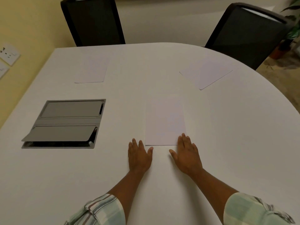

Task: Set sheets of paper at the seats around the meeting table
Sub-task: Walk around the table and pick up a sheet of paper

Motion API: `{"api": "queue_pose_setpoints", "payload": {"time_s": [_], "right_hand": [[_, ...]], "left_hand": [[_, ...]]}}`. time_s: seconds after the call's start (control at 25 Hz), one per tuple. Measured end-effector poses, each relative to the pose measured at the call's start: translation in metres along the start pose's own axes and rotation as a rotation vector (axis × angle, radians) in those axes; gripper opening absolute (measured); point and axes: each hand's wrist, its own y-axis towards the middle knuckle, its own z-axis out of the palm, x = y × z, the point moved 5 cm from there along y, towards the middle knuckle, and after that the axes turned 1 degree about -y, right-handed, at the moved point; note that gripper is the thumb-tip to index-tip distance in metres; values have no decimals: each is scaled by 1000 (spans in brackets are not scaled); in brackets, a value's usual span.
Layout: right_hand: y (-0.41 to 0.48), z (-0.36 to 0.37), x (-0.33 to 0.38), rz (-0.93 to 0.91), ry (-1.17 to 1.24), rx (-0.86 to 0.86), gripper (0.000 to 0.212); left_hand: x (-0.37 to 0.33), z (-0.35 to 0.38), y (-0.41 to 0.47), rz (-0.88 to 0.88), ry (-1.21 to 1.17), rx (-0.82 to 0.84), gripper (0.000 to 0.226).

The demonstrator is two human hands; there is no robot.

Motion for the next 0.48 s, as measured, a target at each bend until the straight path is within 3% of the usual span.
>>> {"api": "queue_pose_setpoints", "payload": {"time_s": [0.16, 0.48], "right_hand": [[13, 16, 3, -4, -31, 53, 83], [14, 29, -2, 3, -15, 83, 86]], "left_hand": [[-14, 9, 7, -20, 6, -10, 76], [-40, 8, -1, 20, -221, -88, 67]]}}
